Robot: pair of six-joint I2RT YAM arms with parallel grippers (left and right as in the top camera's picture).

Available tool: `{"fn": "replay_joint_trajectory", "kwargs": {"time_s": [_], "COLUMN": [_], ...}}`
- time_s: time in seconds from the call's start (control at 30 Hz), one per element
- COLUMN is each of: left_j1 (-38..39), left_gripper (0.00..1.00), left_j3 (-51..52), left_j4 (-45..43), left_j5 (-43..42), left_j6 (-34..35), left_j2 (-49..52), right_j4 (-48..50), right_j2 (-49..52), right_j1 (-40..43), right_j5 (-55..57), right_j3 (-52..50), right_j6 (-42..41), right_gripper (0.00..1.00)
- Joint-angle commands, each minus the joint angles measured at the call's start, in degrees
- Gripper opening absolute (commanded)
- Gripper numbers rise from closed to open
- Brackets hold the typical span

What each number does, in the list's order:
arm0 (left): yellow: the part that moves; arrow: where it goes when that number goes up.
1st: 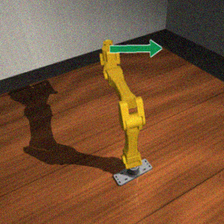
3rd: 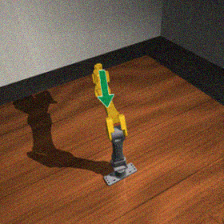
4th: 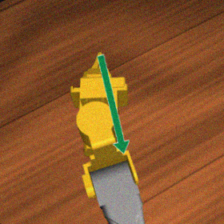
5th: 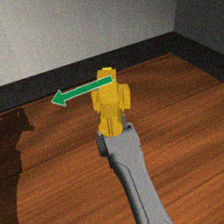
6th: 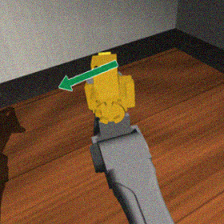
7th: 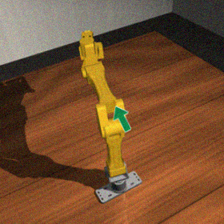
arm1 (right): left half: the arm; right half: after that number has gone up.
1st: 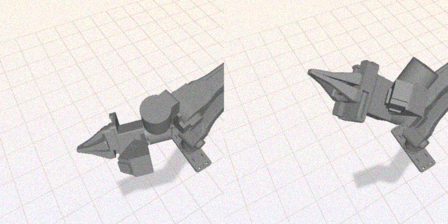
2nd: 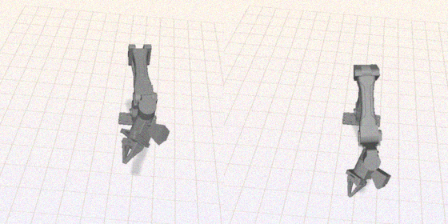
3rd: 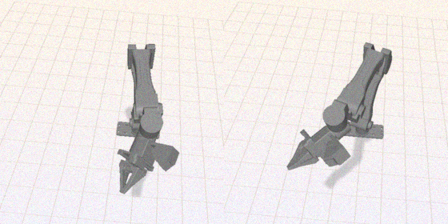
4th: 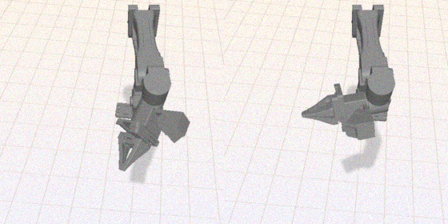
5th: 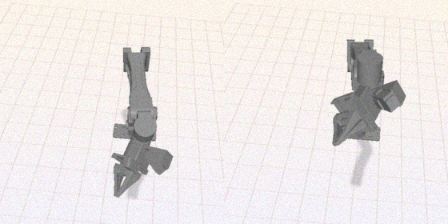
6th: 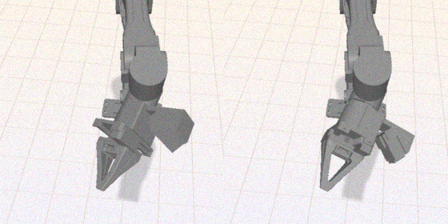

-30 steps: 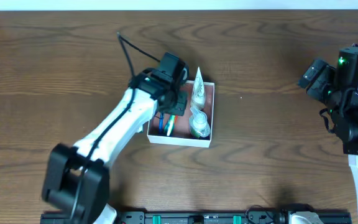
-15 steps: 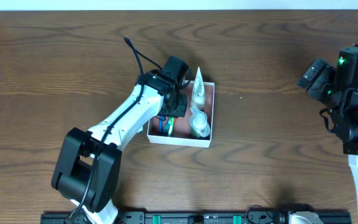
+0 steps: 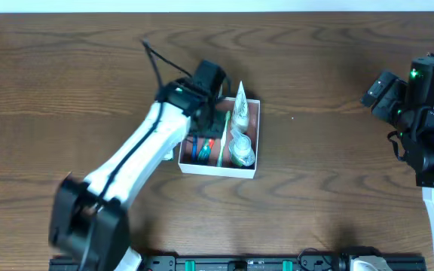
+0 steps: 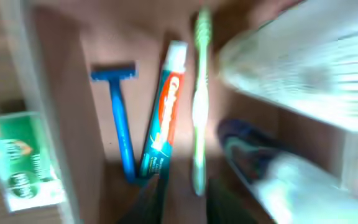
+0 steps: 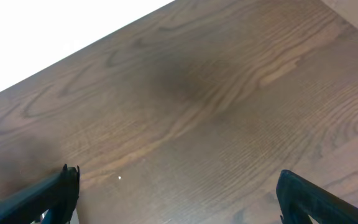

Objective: Pack container
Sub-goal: 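Carry the toothbrush into the box and release it, then move the left gripper to the green Dettol soap box and grasp, then lower the Dettol soap box into the box and release it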

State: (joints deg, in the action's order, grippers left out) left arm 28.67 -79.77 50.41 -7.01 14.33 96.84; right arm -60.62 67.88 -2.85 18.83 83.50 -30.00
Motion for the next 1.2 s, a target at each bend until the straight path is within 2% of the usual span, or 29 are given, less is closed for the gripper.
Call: {"fn": "replay_joint_trajectory", "kwargs": {"time_s": [0.0,0.13,0.17,0.33,0.43,0.53,0.7,0.9,1.17], "left_j1": [-1.25,-5.84,-7.67,-16.13,-19.50,-21.00,-20.31,-20.06,-18.75], "left_gripper": [0.36,0.65,0.69,0.77,0.77,0.78,0.78,0.78,0.77], "left_j3": [-2.75,-2.75,-2.75,-0.11,1.92,3.63,3.80,3.82,3.87], "left_j4": [1.53,4.90,5.75,6.58,6.54,6.56,6.78,5.25,4.13], "left_j5": [5.18,13.88,14.62,12.79,8.87,8.63,4.63,4.63,0.33], "left_j6": [-1.60,-1.60,-1.86,-5.42,-8.96,-9.62,-9.64,-9.75,-14.58], "left_j2": [-6.80,-10.45,-10.56,-8.74,-5.84,-1.55,5.33,10.49,15.17], "right_j4": [-0.07,-0.04,-0.07,-0.04,-0.07,-0.07,-0.07,-0.07,-0.07], "right_j2": [-0.02,-0.02,-0.02,-0.02,-0.02,-0.02,-0.02,-0.02,-0.02], "right_j1": [0.37,0.37,0.37,0.37,0.37,0.37,0.37,0.37,0.37], "right_j5": [0.22,0.22,0.22,0.22,0.22,0.22,0.22,0.22,0.22], "right_j3": [0.22,0.22,0.22,0.22,0.22,0.22,0.22,0.22,0.22], "right_j6": [-0.83,-0.83,-0.83,-0.83,-0.83,-0.83,-0.83,-0.83,-0.83], "right_gripper": [0.99,0.99,0.99,0.99,0.99,0.99,0.99,0.99,0.99]}}
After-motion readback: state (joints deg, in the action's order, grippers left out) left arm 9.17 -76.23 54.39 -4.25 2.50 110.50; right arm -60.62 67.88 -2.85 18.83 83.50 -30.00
